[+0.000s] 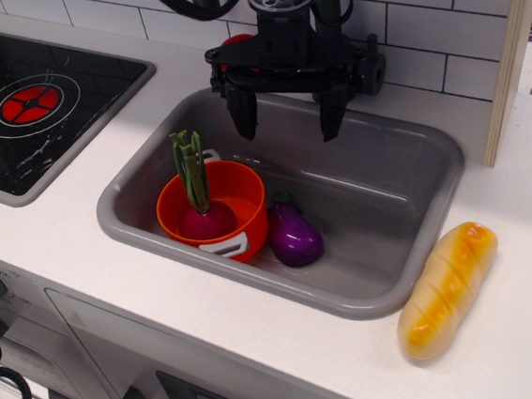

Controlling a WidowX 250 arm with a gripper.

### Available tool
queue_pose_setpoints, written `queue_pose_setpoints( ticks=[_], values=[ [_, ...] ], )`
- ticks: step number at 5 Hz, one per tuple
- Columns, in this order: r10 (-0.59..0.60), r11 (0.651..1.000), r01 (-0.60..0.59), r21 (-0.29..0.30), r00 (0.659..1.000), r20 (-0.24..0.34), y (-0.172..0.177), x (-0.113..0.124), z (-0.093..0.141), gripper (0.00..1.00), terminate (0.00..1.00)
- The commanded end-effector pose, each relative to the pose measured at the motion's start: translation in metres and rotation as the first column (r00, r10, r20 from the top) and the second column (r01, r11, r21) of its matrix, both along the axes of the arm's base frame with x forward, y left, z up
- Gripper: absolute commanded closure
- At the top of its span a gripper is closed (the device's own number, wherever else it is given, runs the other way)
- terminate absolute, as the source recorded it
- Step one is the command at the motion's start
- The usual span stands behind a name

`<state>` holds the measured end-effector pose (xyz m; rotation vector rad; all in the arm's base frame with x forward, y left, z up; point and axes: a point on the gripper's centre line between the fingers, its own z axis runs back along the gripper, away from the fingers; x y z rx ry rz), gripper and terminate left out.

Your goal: Take beet from pot sink

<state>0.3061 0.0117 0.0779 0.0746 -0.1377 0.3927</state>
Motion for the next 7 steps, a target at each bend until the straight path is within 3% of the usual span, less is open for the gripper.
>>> queue_pose_setpoints(
  ticks=[1,2,4,5,6,7],
  values=[
    [0.0,1.0,0.0,0.0,1.0,0.0,0.0,0.0,0.0,0.0,0.0],
    [-0.002,1.0,0.002,-0.005,0.998,0.062,0.025,0.004,0.003,0.0,0.0],
    [0.04,0.999,-0.04,0.001,0.992,0.121,0.079,-0.006,0.029,0.0,0.0],
    [0.064,0.998,-0.066,0.013,0.992,0.111,0.101,-0.015,0.04,0.0,0.0],
    [0.069,0.998,-0.068,-0.012,0.996,0.056,0.104,-0.02,0.026,0.0,0.0],
    [0.06,0.997,-0.056,-0.059,0.996,0.064,0.092,-0.024,0.009,0.0,0.0]
  ],
)
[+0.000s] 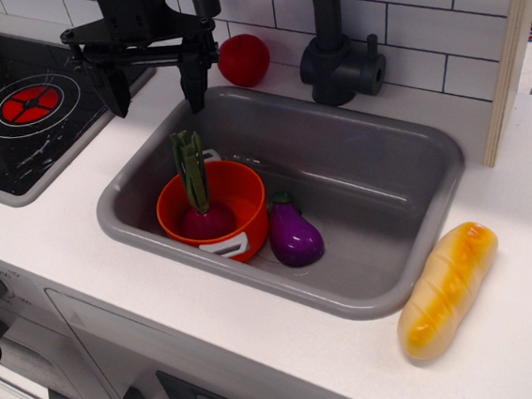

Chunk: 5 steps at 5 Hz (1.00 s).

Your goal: Take beet from pot sink

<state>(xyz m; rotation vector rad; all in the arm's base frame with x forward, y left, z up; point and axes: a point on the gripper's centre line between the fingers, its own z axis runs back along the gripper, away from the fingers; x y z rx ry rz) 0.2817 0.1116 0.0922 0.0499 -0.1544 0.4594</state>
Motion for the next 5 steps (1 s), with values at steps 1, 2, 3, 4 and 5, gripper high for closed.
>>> queue_pose_setpoints(
  ticks=[1,2,3,4,5],
  values=[
    [0.001,1.0,0.0,-0.03,0.999,0.042,-0.017,0.001,-0.019,0.0,0.0],
    [0.005,1.0,-0.005,0.013,0.999,0.033,-0.018,0.002,-0.039,0.0,0.0],
    [0.01,1.0,-0.01,0.021,1.0,0.026,-0.021,0.003,-0.051,0.0,0.0],
    [0.025,1.0,-0.025,0.008,0.999,0.03,-0.022,0.005,-0.052,1.0,0.0],
    [0.051,0.999,-0.051,-0.001,0.996,0.07,-0.021,0.004,-0.044,1.0,0.0]
  ],
)
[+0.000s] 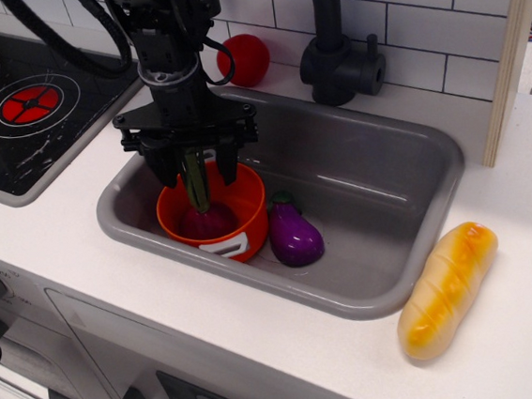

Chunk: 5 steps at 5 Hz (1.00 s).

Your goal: Take beet from pot sink

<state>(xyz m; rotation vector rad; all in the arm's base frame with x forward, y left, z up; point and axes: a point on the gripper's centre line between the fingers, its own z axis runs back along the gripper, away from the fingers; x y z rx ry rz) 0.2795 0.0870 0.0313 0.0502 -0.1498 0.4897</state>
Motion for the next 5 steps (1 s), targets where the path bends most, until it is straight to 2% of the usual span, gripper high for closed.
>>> queue_pose_setpoints(
  ticks=[1,2,4,5],
  values=[
    [0.027,0.999,-0.029,0.023,0.997,0.076,0.005,0.007,0.023,1.0,0.0],
    [0.053,0.998,-0.057,0.028,0.991,0.124,0.005,0.009,0.043,1.0,0.0],
    [0.152,0.988,-0.145,-0.057,0.975,0.163,-0.011,0.012,0.098,1.0,0.0],
    [0.166,0.984,-0.151,-0.097,0.97,0.176,-0.033,0.019,0.101,1.0,0.0]
  ],
)
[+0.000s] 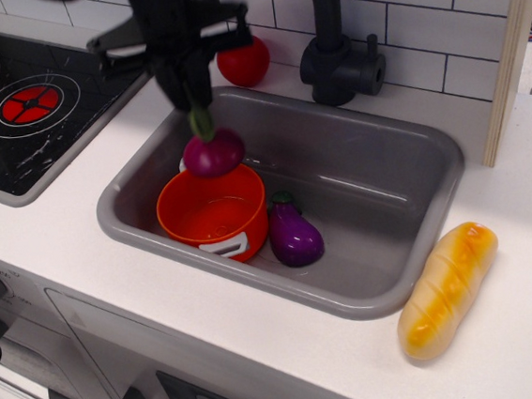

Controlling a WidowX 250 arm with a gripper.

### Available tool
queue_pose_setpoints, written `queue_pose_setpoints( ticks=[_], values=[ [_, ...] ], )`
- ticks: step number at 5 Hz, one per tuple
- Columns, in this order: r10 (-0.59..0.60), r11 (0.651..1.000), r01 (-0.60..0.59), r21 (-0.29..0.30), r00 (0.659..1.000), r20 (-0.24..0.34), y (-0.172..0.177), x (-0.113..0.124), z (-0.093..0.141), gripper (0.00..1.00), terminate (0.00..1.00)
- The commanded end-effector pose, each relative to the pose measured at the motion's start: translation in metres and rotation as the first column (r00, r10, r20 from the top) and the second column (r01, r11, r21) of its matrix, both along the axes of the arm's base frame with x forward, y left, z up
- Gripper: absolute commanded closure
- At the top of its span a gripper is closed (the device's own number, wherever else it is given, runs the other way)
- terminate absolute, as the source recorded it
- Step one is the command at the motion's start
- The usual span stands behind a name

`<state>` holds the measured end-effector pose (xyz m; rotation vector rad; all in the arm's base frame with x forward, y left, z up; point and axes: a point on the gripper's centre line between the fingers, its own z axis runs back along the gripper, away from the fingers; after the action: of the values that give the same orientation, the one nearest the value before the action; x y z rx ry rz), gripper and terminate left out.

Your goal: Take beet from pot sink

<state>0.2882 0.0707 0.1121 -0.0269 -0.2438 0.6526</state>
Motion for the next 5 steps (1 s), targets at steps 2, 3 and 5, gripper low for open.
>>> queue_pose_setpoints(
  ticks=[2,3,5],
  values=[
    [-0.043,0.999,0.043,-0.015,0.999,0.034,-0.073,0.031,-0.018,1.0,0.0],
    [-0.045,0.998,0.046,-0.04,0.999,0.015,-0.087,0.033,-0.036,1.0,0.0],
    [-0.073,0.997,0.073,-0.002,0.997,-0.012,-0.105,0.032,-0.059,0.0,0.0]
  ],
)
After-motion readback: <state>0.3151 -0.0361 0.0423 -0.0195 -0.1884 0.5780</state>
